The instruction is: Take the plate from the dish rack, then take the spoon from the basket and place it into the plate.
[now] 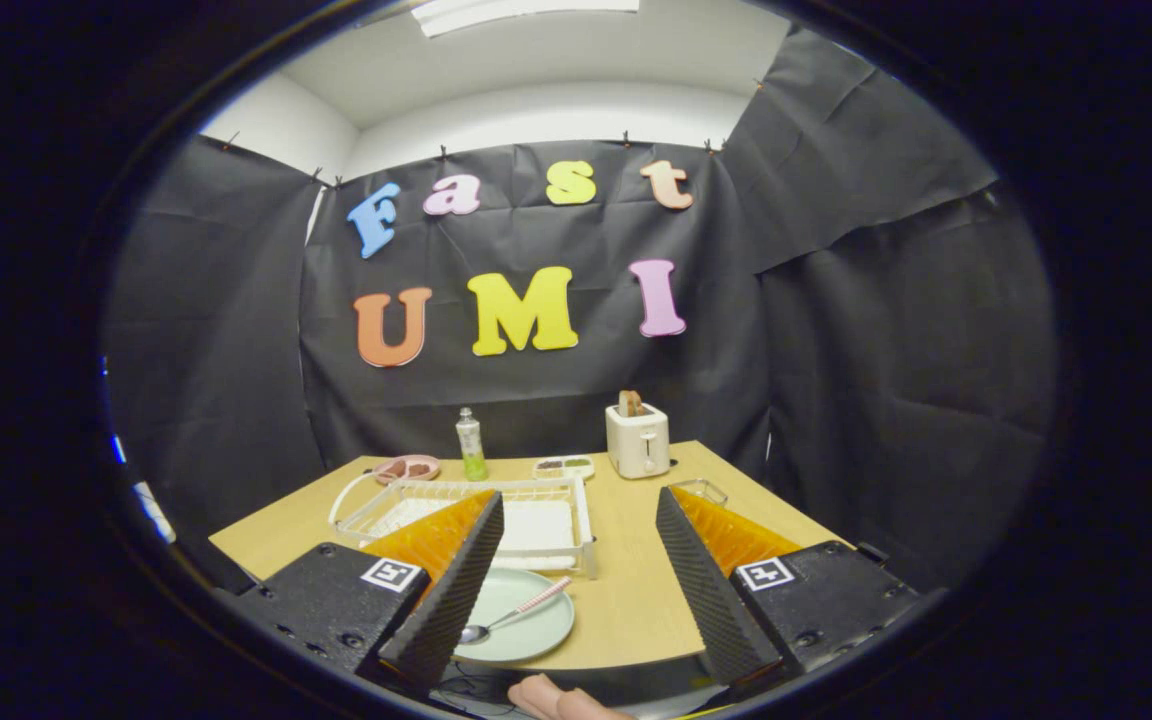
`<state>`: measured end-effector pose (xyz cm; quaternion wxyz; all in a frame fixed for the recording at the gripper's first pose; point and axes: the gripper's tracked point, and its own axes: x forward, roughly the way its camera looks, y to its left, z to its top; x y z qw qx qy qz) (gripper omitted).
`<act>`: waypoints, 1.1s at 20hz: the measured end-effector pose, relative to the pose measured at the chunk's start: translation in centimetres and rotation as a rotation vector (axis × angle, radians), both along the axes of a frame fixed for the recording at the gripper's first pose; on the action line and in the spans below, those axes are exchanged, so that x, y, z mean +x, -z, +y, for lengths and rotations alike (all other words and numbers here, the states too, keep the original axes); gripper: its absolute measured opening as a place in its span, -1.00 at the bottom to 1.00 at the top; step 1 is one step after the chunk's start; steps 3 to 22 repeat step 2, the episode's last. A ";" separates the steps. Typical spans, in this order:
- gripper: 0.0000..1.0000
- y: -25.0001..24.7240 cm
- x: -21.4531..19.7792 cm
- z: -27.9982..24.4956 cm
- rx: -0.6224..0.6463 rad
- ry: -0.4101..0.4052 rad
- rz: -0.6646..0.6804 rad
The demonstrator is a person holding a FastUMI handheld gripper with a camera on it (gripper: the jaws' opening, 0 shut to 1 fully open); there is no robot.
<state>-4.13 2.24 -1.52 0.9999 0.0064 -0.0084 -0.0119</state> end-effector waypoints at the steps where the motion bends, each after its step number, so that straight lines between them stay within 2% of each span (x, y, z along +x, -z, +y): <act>1: 0.98 0.3 0.1 0.0 -0.004 -0.003 0.007; 22: 0.98 0.4 0.2 0.1 -0.008 -0.005 0.013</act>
